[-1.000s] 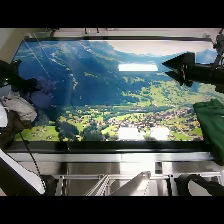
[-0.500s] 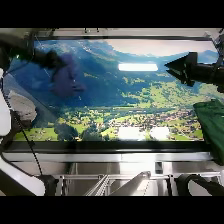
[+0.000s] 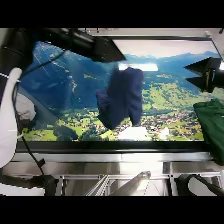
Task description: Fold the shirts.
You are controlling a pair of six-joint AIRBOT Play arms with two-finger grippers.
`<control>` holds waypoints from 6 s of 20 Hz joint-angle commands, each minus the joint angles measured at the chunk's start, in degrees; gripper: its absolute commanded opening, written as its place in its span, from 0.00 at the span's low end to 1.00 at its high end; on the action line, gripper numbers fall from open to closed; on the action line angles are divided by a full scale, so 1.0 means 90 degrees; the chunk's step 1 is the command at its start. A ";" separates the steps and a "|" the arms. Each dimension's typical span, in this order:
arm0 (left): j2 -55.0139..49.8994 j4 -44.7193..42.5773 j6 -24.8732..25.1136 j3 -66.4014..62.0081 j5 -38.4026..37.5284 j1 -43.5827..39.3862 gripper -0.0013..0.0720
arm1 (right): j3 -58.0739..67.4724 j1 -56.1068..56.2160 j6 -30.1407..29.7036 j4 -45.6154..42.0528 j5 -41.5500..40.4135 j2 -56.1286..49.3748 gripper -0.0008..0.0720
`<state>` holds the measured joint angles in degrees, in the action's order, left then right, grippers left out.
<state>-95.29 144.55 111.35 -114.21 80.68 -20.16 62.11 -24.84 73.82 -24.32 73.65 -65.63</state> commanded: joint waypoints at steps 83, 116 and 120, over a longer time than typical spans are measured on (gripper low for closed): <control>0.3143 -0.0260 -0.0765 0.2975 0.1151 0.3133 0.06 | -0.0435 0.0374 -0.2997 0.1921 -0.1851 0.2985 0.05; -0.0457 -0.0238 -0.0685 0.4439 -0.0457 0.2215 0.99 | -0.1668 0.0226 -0.1015 -0.0925 -0.1627 -0.2477 0.76; -0.0454 -0.0294 -0.0639 0.3689 -0.0100 0.2407 0.99 | -0.1656 0.0860 -0.1404 0.0119 -0.2025 -0.2771 0.70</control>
<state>-99.35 141.99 105.25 -77.21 78.65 0.82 47.18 -20.91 63.35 -29.78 58.52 -88.40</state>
